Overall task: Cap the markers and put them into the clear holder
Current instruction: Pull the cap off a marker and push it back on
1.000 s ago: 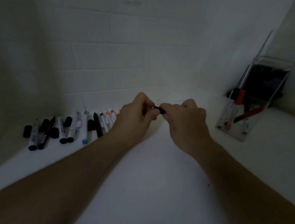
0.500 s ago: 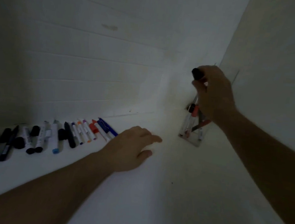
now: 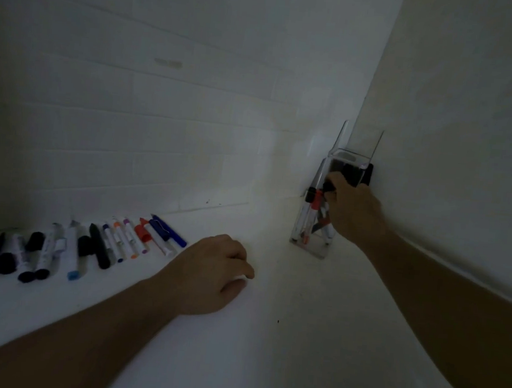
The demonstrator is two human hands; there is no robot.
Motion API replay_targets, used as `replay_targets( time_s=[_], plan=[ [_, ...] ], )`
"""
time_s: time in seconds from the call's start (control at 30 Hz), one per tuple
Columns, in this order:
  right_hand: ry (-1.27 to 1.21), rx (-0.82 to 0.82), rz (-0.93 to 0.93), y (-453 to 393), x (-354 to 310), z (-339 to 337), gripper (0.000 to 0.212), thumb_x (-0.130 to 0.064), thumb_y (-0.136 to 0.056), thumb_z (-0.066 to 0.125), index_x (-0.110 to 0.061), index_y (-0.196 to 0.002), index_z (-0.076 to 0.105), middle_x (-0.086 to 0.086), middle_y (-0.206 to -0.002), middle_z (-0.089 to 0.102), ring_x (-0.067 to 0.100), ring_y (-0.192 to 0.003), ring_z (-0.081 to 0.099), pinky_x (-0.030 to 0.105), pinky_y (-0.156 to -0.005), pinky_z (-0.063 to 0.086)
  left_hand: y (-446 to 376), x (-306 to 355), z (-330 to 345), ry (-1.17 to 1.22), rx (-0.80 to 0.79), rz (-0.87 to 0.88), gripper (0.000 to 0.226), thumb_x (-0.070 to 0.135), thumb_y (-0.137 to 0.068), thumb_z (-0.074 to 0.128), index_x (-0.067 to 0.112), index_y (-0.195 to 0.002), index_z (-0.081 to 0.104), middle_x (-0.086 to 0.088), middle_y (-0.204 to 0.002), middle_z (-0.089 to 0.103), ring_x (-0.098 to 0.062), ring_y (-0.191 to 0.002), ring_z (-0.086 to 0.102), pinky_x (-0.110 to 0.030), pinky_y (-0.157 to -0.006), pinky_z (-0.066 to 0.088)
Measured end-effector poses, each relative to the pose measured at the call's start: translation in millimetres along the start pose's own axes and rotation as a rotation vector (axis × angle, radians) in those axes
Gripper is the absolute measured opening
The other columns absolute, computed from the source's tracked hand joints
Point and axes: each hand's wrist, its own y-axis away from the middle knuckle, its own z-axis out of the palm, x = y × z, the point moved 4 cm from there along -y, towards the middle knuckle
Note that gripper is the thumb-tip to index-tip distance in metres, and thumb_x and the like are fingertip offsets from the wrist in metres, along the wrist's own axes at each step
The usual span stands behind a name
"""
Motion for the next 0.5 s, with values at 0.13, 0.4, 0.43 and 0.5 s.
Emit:
replay_targets(
  time_s=[0.13, 0.4, 0.43, 0.5],
  plan=[
    [0.039, -0.069, -0.013, 7.6, -0.1, -0.3, 0.031, -0.034, -0.105, 0.036, -0.025, -0.127, 0.056, 0.002, -0.093, 0.049, 0.020, -0.083, 0.040, 0.037, -0.073, 0.045, -0.3, 0.5, -1.0, 0.015, 0.001, 0.000, 0.022, 0.035, -0.094, 0.056, 0.030, -0.108, 0.073, 0.007, -0.104, 0.063, -0.010, -0.093, 0.055, -0.029, -0.080, 0.047],
    [-0.086, 0.064, 0.045, 15.7, -4.5, -5.9, 0.044, -0.019, -0.101, 0.044, -0.021, -0.145, 0.046, 0.014, -0.118, 0.060, 0.032, -0.104, 0.048, 0.039, -0.080, 0.037, -0.5, -3.1, -5.7, 0.051, 0.032, 0.001, 0.019, 0.030, -0.090, 0.063, 0.027, -0.104, 0.075, 0.005, -0.101, 0.067, -0.012, -0.092, 0.058, -0.030, -0.080, 0.049],
    [-0.086, 0.154, 0.015, 17.4, -9.7, -6.4, 0.044, -0.017, -0.098, 0.047, -0.019, -0.141, 0.050, 0.013, -0.118, 0.061, 0.034, -0.104, 0.050, 0.041, -0.081, 0.040, -0.1, -5.5, -8.6, 0.062, 0.046, -0.014, 0.019, 0.030, -0.089, 0.063, 0.027, -0.104, 0.075, 0.005, -0.101, 0.067, -0.012, -0.092, 0.058, -0.030, -0.082, 0.049],
    [-0.152, 0.273, -0.103, 21.8, -28.6, -2.2, 0.042, -0.016, -0.090, 0.048, -0.018, -0.130, 0.060, 0.011, -0.113, 0.063, 0.035, -0.099, 0.053, 0.044, -0.079, 0.046, 0.0, -11.6, -15.4, 0.083, 0.072, -0.048, 0.021, 0.030, -0.089, 0.060, 0.026, -0.103, 0.076, 0.004, -0.100, 0.068, -0.013, -0.092, 0.060, -0.029, -0.083, 0.048]
  ],
)
